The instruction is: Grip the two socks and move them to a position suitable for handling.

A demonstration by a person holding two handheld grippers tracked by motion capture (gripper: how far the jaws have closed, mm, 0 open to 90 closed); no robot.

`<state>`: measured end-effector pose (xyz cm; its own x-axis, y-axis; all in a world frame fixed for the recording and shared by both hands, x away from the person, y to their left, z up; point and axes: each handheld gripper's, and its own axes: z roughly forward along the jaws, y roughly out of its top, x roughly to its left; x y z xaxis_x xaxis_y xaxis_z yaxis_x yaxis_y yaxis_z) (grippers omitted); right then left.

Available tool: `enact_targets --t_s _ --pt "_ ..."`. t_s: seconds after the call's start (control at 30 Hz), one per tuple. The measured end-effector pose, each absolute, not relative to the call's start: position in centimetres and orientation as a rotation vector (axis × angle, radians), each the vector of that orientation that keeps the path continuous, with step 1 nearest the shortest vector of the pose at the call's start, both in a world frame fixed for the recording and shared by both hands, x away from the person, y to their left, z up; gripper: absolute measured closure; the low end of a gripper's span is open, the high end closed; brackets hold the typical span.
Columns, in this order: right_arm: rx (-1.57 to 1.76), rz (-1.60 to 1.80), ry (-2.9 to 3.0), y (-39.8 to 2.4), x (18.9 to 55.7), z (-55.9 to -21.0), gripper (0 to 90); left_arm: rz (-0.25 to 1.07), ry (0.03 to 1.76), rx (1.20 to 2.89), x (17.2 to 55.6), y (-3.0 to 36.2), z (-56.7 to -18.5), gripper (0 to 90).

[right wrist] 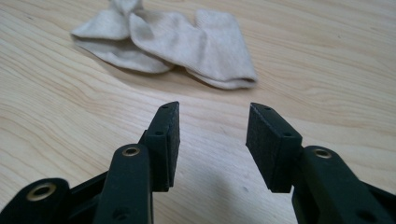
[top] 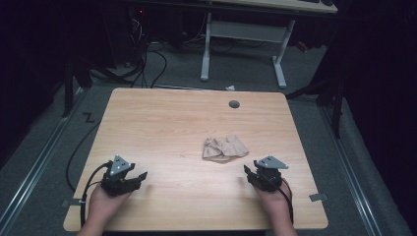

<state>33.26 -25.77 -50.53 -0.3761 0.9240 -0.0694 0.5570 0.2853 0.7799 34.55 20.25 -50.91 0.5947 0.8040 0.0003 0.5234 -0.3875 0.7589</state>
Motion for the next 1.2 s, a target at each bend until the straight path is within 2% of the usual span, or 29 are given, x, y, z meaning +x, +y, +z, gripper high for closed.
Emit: enact_targets --t_s 0.3,0.63,1.2 --pt "1.305 0.915 2.087 -25.4 33.2 -51.1 52.8 0.443 1.037 2.060 35.5 19.5 -50.8 35.9" --pt "1.283 0.936 2.097 -25.0 32.8 -51.0 56.3 0.457 1.033 2.060 35.4 19.6 -50.6 35.1" --pt "1.256 1.026 2.077 -24.0 32.4 -50.5 54.0 0.453 1.029 2.047 35.5 19.4 -50.8 36.3"
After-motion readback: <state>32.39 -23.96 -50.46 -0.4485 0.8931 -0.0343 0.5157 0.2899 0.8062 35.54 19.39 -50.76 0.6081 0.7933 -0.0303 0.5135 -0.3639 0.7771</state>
